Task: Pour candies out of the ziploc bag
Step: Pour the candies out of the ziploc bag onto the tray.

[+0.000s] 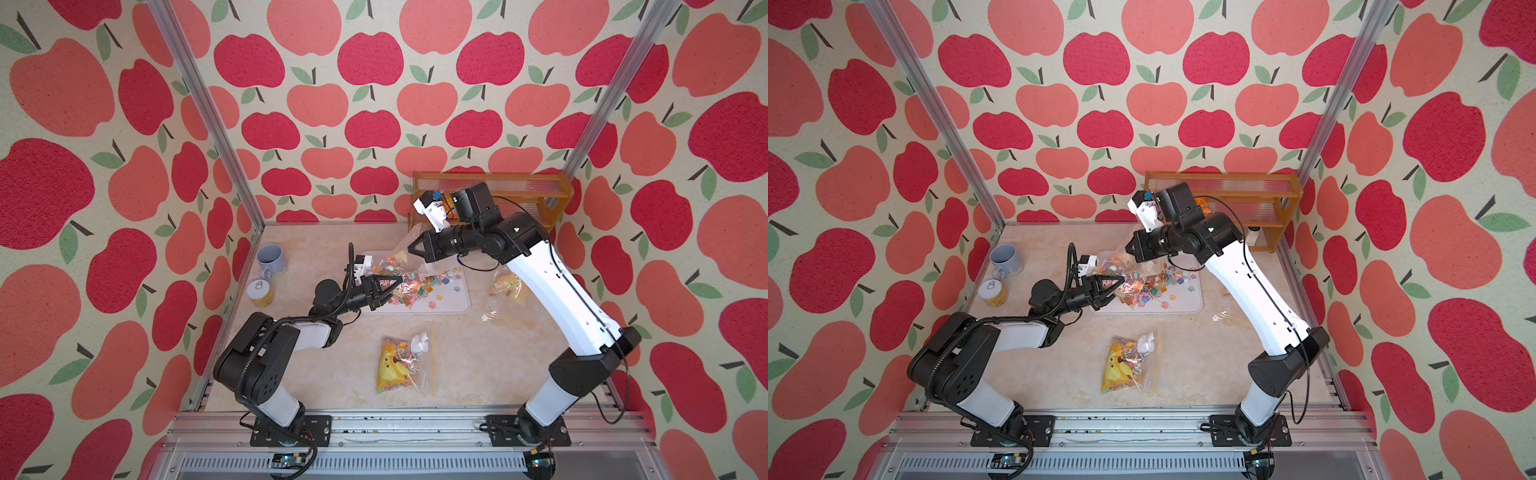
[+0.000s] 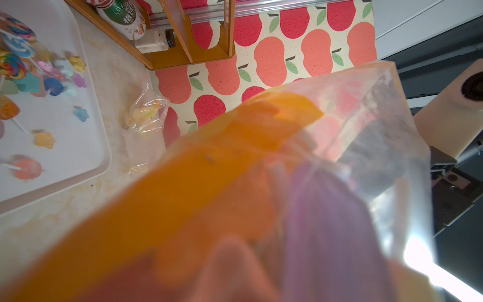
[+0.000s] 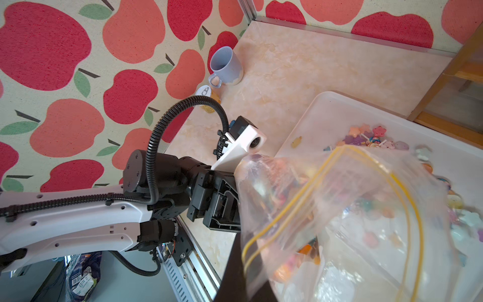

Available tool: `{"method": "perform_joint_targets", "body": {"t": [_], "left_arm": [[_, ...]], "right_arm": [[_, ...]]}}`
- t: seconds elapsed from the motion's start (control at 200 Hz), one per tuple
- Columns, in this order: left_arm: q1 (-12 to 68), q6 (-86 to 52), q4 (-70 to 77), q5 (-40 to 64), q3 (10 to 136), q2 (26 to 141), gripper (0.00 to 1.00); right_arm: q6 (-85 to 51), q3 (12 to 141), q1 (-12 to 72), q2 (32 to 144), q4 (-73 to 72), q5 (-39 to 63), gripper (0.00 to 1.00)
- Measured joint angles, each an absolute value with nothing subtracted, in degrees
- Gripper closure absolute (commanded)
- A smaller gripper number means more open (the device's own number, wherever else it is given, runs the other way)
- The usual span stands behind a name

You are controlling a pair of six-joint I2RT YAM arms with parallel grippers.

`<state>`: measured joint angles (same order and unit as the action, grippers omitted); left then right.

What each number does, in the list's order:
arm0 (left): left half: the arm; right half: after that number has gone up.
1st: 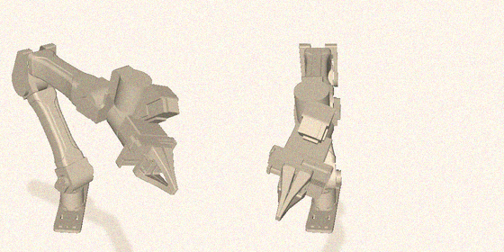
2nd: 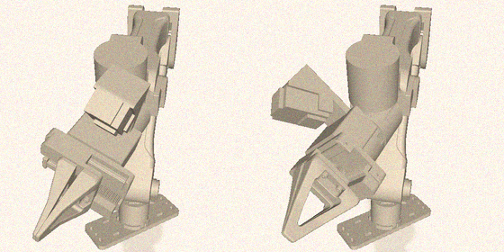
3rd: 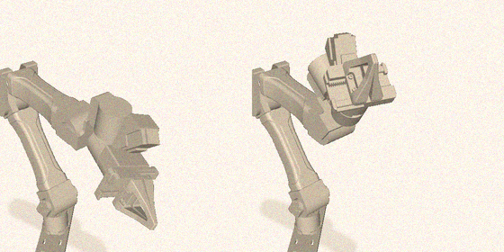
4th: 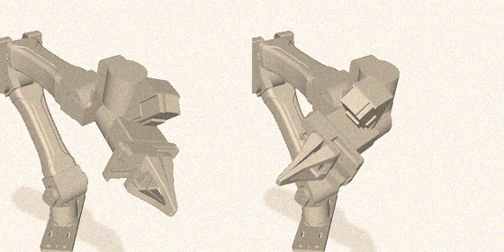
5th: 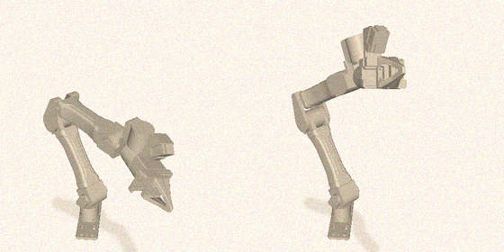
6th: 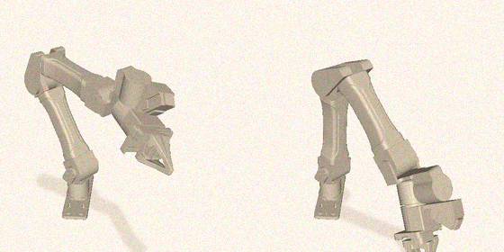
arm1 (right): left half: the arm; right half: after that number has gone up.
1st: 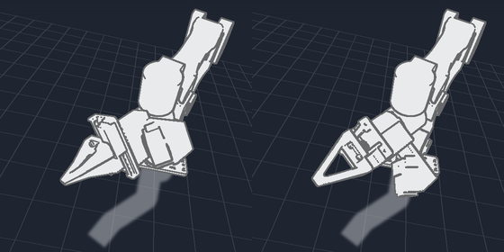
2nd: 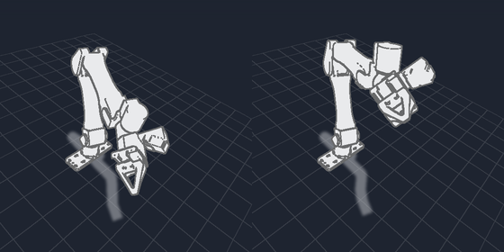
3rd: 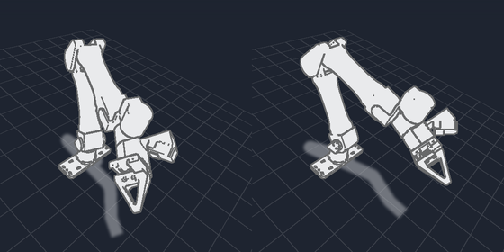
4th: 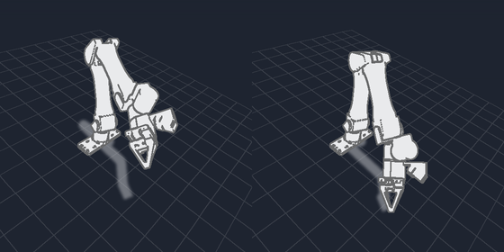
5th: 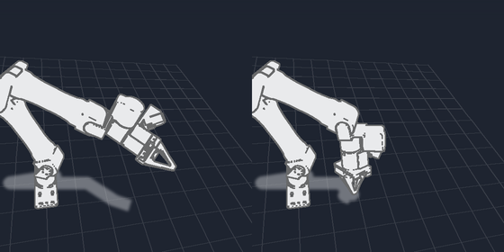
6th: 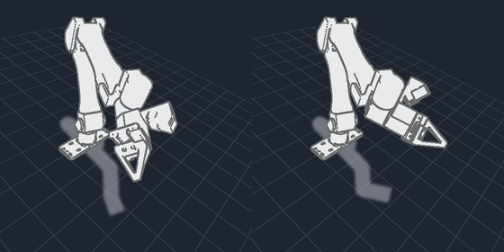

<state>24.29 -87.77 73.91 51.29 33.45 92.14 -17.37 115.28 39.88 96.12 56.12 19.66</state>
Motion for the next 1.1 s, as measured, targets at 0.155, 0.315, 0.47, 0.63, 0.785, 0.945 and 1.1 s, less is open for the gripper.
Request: {"method": "perform_joint_targets", "body": {"t": [0.155,0.315,0.47,0.63,0.785,0.945,1.1], "left_arm": [[21.41,-83.18,62.87,54.43,36.77,93.17,1.0],[18.81,-80.07,58.78,58.89,42.44,100.14,1.0],[17.8,-78.81,57.74,62.46,47.66,109.62,1.0],[17.78,-77.32,55.0,64.77,51.11,116.4,1.0],[17.87,-72.86,47.05,65.98,53.6,117.1,1.0],[18.02,-66.89,36.58,66.02,57.74,116.9,1.0],[18.02,-63.44,28.34,65.82,59.57,116.9,1.0]], "right_arm": [[-17.37,107.5,36.75,95.9,51.2,21.17,1.0],[-17.37,102.74,34.76,96.92,46.19,23.57,1.0],[-17.37,100.79,33.74,100.55,42.26,24.82,1.0],[-17.39,97.23,31.35,103.53,39.18,25.65,1.0],[-17.39,94.17,29.17,104.22,37.08,26.55,1.0],[-17.37,92.71,27.53,104.79,34.83,27.31,1.0],[-17.41,91.44,26.48,106.96,32.93,27.57,1.0]]}}
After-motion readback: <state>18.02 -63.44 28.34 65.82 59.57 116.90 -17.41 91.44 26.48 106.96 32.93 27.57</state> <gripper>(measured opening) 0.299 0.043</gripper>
